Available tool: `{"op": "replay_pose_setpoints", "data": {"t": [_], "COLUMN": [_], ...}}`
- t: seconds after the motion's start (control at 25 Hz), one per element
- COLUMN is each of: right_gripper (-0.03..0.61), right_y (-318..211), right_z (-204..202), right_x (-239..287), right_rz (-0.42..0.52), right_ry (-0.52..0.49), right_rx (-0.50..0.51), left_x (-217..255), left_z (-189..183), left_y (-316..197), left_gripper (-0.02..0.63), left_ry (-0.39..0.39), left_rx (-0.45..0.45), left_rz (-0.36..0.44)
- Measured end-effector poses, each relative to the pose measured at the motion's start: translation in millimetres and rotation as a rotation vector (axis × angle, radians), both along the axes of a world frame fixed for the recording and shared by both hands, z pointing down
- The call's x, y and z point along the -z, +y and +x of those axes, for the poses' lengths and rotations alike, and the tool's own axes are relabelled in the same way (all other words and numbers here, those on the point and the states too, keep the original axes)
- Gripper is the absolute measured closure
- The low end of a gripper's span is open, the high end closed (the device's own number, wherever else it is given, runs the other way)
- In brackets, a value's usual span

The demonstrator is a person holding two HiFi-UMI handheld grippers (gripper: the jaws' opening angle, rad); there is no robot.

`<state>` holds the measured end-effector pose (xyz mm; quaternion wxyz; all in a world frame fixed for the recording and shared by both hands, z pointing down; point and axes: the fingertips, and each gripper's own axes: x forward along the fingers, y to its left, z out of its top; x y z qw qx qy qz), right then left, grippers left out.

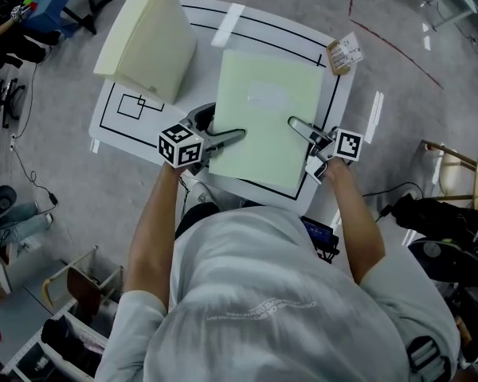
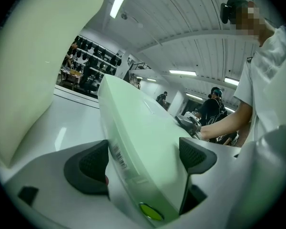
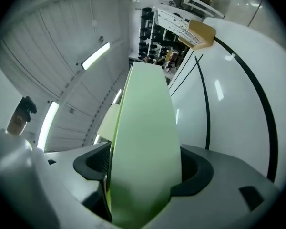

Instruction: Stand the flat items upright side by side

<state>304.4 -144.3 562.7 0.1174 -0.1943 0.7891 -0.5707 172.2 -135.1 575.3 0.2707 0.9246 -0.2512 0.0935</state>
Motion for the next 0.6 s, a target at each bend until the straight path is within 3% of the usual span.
{"op": "replay_pose_setpoints", "data": {"t": [0.2,0.4,0.6], "right_gripper": [0.232,0.232,0.263], "right_y": [5.9,35.0,39.0], "right_z": [-6.2,-21.4,-24.6], "right_x": [-2.0,-7.6,-2.7], "right_rz": [-0.008,-0.048,-0.027], "right_ry": [0.062,0.108,0.096], "right_rx": [0.068,0.26,0.194], "left_x": [1.1,3.9,4.7], "left_z": [-1.5,0.9,0.9], "left_y": [-0.5,2.5,5.1], "left_gripper": [0.16,0.16,0.16], "left_ry": [0.003,-0.02,-0.021], "left_rx": [-0.024,-0.11,-0.143], "left_rz": [-0.003,0.013,0.004]}}
